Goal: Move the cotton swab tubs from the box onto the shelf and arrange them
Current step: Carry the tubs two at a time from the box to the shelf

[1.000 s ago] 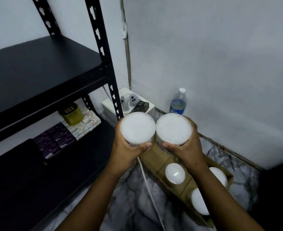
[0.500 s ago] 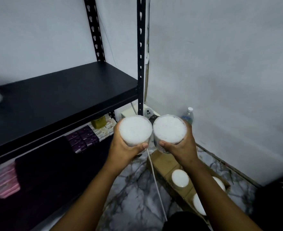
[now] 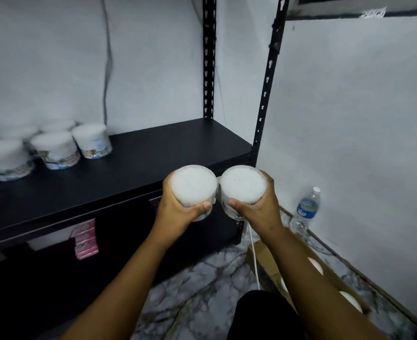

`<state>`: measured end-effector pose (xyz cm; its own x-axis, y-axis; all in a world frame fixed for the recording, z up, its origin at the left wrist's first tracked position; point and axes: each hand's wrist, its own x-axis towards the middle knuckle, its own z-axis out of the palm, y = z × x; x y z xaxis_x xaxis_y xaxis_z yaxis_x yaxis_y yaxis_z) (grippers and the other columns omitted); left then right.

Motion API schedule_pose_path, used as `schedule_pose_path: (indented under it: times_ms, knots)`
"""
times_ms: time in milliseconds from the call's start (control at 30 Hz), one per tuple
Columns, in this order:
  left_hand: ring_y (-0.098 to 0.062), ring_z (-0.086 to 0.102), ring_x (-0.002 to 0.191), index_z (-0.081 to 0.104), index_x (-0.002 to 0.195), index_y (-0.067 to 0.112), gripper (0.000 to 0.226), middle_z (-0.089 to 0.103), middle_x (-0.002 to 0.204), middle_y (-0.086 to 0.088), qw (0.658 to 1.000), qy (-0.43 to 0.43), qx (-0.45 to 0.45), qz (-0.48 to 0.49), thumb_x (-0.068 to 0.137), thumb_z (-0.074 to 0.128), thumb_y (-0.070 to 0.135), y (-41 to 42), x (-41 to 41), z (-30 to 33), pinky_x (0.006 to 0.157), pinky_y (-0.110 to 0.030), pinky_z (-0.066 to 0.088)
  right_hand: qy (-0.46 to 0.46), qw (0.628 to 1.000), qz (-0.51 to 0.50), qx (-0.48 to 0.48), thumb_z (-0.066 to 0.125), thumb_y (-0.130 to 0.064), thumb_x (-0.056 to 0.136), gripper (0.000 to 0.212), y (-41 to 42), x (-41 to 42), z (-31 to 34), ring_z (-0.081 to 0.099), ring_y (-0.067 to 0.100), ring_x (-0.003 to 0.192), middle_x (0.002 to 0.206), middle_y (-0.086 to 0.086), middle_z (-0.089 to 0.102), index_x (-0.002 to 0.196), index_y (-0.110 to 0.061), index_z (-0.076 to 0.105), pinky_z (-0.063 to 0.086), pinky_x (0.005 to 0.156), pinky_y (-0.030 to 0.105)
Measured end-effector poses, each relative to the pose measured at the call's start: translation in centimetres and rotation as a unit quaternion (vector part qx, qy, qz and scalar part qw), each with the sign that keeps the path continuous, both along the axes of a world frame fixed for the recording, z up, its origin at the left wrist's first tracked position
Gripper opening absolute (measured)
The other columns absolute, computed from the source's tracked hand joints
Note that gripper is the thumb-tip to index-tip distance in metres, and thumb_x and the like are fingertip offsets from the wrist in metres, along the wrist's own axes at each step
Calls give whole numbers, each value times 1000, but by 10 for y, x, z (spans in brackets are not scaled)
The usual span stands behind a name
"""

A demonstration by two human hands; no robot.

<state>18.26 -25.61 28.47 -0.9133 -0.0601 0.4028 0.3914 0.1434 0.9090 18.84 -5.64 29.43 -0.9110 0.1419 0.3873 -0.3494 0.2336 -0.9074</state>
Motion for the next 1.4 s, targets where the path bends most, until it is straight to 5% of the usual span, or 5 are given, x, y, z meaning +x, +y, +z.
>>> schedule_pose_path:
  times_ms: [400,667,900,1100,1400]
  knots:
    - [15,51,106,35,126,30,89,50,121,20,996,2,-14,93,51,80,44,-82,47,32,79,-3,43,-1,996,86,-10,88,-18,63,80,-81,2,31,52,-16,98,110,-25,49,124,-32,37,47,75,8]
    - [7,50,111,34,125,35,89,49,121,22,988,-16,-25,151,49,79,50,-141,54,43,82,-8,42,-25,991,128,-12,82,-48,47,87,-144,-12,47,55,15,113,123,-6,54,121,-39,37,52,92,42]
    - [-6,51,115,34,127,37,90,49,121,20,985,-26,-17,170,50,80,51,-177,34,49,92,-24,46,-29,990,140,-4,87,-39,53,85,-185,-39,54,55,15,112,122,-5,54,124,-31,40,52,92,38]
    - [-13,48,121,34,117,57,81,49,123,19,976,-43,-24,214,51,81,54,-200,0,45,102,-42,45,-53,982,178,-15,87,-25,64,78,-212,-78,49,55,14,112,123,-4,53,126,-30,39,52,87,32]
    - [-14,49,120,33,129,36,95,48,129,6,976,-76,-14,205,50,83,51,-225,-58,31,99,-39,48,-88,973,215,-19,86,-20,65,77,-240,-140,39,56,12,109,120,-4,56,127,-25,41,49,80,22]
